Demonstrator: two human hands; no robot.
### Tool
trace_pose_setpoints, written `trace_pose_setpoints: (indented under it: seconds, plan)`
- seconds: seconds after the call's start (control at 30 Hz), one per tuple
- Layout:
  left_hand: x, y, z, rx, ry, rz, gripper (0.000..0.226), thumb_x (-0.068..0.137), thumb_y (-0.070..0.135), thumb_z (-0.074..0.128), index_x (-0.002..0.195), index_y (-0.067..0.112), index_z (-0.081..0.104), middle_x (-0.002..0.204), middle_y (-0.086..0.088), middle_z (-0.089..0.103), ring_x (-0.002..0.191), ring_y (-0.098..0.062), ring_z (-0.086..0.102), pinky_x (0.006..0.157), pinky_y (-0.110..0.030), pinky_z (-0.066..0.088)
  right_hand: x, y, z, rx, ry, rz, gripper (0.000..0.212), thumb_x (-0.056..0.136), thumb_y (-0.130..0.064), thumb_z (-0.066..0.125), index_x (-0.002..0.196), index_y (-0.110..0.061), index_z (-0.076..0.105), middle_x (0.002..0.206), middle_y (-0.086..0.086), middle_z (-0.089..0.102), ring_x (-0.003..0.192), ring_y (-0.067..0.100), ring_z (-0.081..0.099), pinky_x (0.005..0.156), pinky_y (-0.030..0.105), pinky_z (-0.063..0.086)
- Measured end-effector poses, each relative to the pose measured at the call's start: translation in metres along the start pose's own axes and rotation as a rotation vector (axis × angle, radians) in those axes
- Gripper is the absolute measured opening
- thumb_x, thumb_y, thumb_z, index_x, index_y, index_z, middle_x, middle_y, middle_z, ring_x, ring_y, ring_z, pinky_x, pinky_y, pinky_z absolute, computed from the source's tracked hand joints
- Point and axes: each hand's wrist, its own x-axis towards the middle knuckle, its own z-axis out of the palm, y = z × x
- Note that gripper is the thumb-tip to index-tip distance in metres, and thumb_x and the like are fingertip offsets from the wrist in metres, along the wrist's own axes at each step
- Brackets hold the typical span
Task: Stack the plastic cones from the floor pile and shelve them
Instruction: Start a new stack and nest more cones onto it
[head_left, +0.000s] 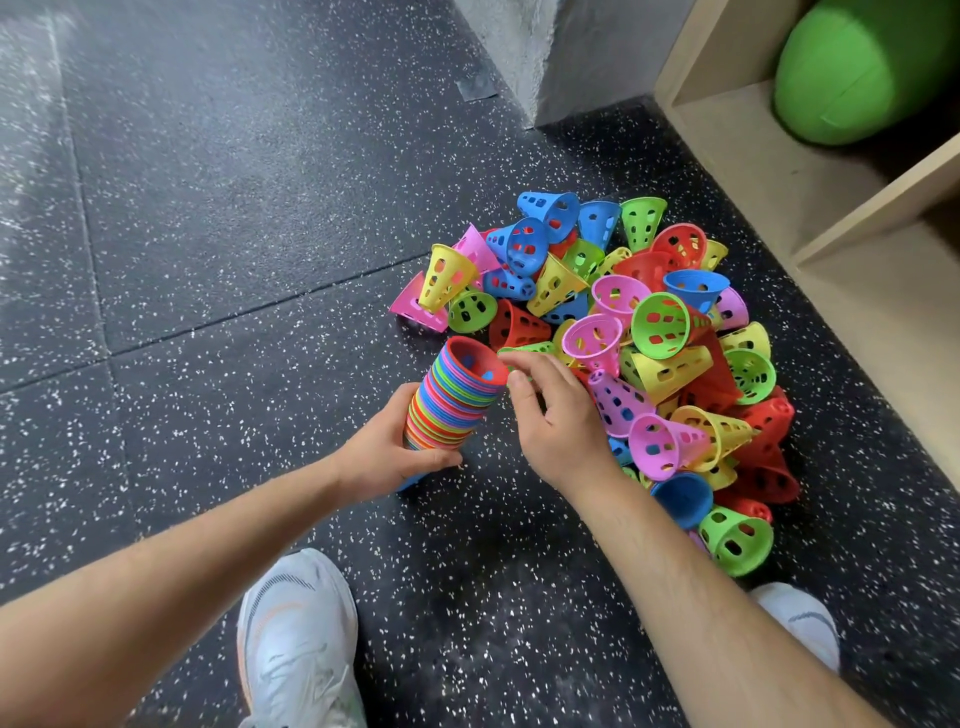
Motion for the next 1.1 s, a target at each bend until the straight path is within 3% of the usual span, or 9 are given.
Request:
trace_pose_setpoints:
  seconds: [0.1, 0.2, 0.3, 0.37, 0.53, 0.67, 0.73, 0.9, 1.1]
  plan:
    - [0.000, 0.001, -0.001, 0.008, -0.002, -0.002, 0.088, 0.061, 0.050, 0.090, 0.133, 0.030, 0.043, 0.118, 0.001, 0.068, 0.107, -0.011, 0.070, 0.098, -0.032, 0.056, 0.009, 0.010, -0.001, -0.173, 0.023, 0.062, 0.034, 0.102, -0.023, 0.043, 0.130, -0.018, 0.062, 0.134, -0.003, 0.055, 0.128, 0.013, 0.047, 0.109, 0.037, 0.041]
    - [0.000, 0.001, -0.002, 0.017, 0.000, -0.005, 0.089, 0.059, 0.054, 0.089, 0.132, 0.030, 0.044, 0.117, 0.002, 0.068, 0.107, -0.011, 0.069, 0.099, -0.033, 0.056, 0.014, 0.020, -0.001, -0.430, -0.128, 0.179, 0.038, 0.103, -0.026, 0.042, 0.138, -0.020, 0.056, 0.156, 0.002, 0.033, 0.145, 0.020, 0.024, 0.119, 0.042, 0.027]
    - [0.000, 0.000, -0.002, 0.014, -0.004, -0.012, 0.079, 0.066, 0.043, 0.093, 0.128, 0.034, 0.044, 0.117, 0.002, 0.068, 0.106, -0.009, 0.069, 0.096, -0.030, 0.056, 0.017, 0.026, 0.002, -0.564, -0.242, 0.213, 0.043, 0.102, -0.030, 0.044, 0.145, -0.024, 0.046, 0.165, 0.002, 0.013, 0.151, 0.024, 0.008, 0.118, 0.048, 0.024]
    - [0.000, -0.002, -0.002, 0.016, 0.001, -0.013, 0.073, 0.074, 0.028, 0.094, 0.128, 0.035, 0.044, 0.116, 0.002, 0.068, 0.104, -0.007, 0.069, 0.096, -0.028, 0.055, 0.019, 0.029, 0.006, -0.627, -0.274, 0.220, 0.047, 0.101, -0.031, 0.047, 0.147, -0.022, 0.042, 0.166, 0.001, 0.010, 0.149, 0.027, 0.011, 0.117, 0.050, 0.026]
    - [0.000, -0.003, -0.005, 0.025, 0.013, -0.013, 0.071, 0.077, 0.024, 0.093, 0.127, 0.035, 0.043, 0.115, 0.002, 0.068, 0.102, -0.006, 0.069, 0.093, -0.025, 0.055, 0.021, 0.035, 0.011, -0.678, -0.274, 0.189, 0.054, 0.100, -0.034, 0.052, 0.148, -0.015, 0.038, 0.165, 0.000, 0.017, 0.144, 0.026, 0.019, 0.115, 0.046, 0.028]
    - [0.001, -0.002, -0.004, 0.010, 0.020, -0.021, 0.072, 0.077, 0.022, 0.093, 0.131, 0.025, 0.045, 0.114, -0.001, 0.069, 0.099, -0.005, 0.069, 0.089, -0.023, 0.055, 0.020, 0.034, 0.006, -0.573, -0.121, 0.100, 0.071, 0.093, -0.052, 0.062, 0.146, -0.012, 0.040, 0.153, 0.003, 0.036, 0.143, 0.022, 0.026, 0.118, 0.041, 0.026]
    - [0.000, -0.002, -0.004, -0.001, 0.018, -0.027, 0.072, 0.078, 0.020, 0.092, 0.132, 0.022, 0.045, 0.114, -0.001, 0.069, 0.098, -0.003, 0.068, 0.087, -0.022, 0.055, 0.020, 0.032, 0.004, -0.493, -0.015, 0.046, 0.073, 0.087, -0.051, 0.069, 0.141, -0.008, 0.046, 0.142, 0.007, 0.045, 0.137, 0.024, 0.037, 0.116, 0.040, 0.033]
    - [-0.002, -0.004, -0.006, -0.041, 0.038, -0.033, 0.087, 0.060, 0.050, 0.090, 0.130, 0.026, 0.045, 0.114, 0.000, 0.070, 0.102, -0.009, 0.070, 0.093, -0.029, 0.057, 0.027, 0.017, -0.005, -0.358, 0.162, -0.052, 0.061, 0.087, -0.049, 0.066, 0.127, -0.005, 0.052, 0.125, 0.010, 0.056, 0.119, 0.024, 0.050, 0.103, 0.035, 0.043]
    - [-0.005, -0.004, -0.009, -0.087, 0.053, -0.039, 0.084, 0.060, 0.049, 0.091, 0.128, 0.033, 0.045, 0.115, 0.000, 0.070, 0.104, -0.011, 0.070, 0.096, -0.032, 0.056, 0.035, -0.006, -0.008, -0.172, 0.277, -0.036, 0.071, 0.089, -0.057, 0.060, 0.138, -0.006, 0.049, 0.131, 0.009, 0.056, 0.119, 0.026, 0.053, 0.103, 0.030, 0.041]
